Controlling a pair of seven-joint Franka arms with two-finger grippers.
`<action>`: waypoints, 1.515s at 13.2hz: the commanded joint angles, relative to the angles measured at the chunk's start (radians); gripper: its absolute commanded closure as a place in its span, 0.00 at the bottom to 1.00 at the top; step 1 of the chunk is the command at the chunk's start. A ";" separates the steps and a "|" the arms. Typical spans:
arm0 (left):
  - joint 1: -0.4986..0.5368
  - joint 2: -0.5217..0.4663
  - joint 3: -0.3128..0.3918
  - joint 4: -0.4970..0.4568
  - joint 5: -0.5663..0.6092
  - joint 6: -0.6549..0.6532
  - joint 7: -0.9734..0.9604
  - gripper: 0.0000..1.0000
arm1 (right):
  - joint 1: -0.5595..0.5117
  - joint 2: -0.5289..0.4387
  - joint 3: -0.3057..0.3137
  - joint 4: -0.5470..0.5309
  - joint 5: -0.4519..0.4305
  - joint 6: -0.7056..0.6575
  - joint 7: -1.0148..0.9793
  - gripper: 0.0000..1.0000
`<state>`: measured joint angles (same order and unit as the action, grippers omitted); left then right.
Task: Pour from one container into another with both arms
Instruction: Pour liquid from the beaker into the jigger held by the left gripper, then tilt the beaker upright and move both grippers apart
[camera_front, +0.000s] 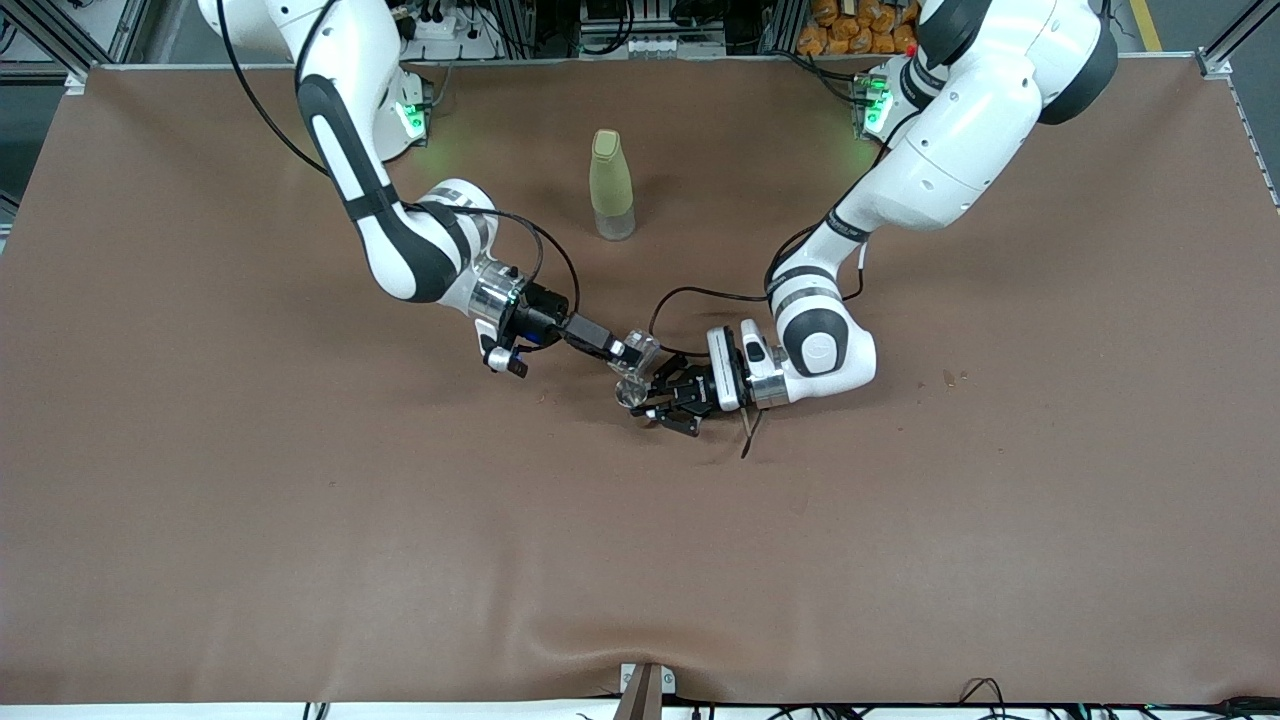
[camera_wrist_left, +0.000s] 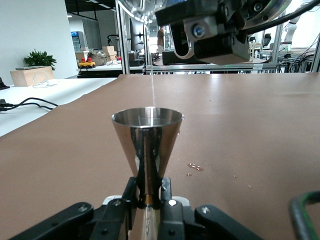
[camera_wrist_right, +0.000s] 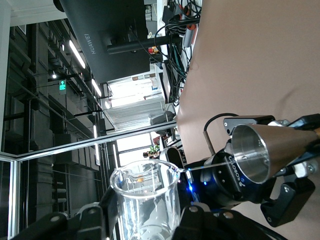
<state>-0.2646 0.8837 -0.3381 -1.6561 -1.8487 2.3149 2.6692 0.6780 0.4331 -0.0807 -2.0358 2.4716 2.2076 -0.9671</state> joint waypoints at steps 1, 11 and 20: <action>0.004 -0.012 -0.006 -0.011 -0.035 -0.008 0.026 1.00 | 0.002 0.006 -0.001 0.008 0.021 -0.009 0.027 0.80; 0.004 -0.014 -0.007 -0.010 -0.037 -0.008 0.021 1.00 | 0.002 0.006 -0.002 0.009 0.018 -0.008 0.048 0.80; 0.025 -0.034 -0.007 -0.011 -0.037 -0.005 -0.017 1.00 | -0.119 -0.023 -0.010 0.026 -0.311 -0.044 -0.070 0.81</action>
<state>-0.2580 0.8790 -0.3395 -1.6493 -1.8546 2.3149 2.6556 0.6337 0.4300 -0.0994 -2.0129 2.2755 2.2000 -1.0242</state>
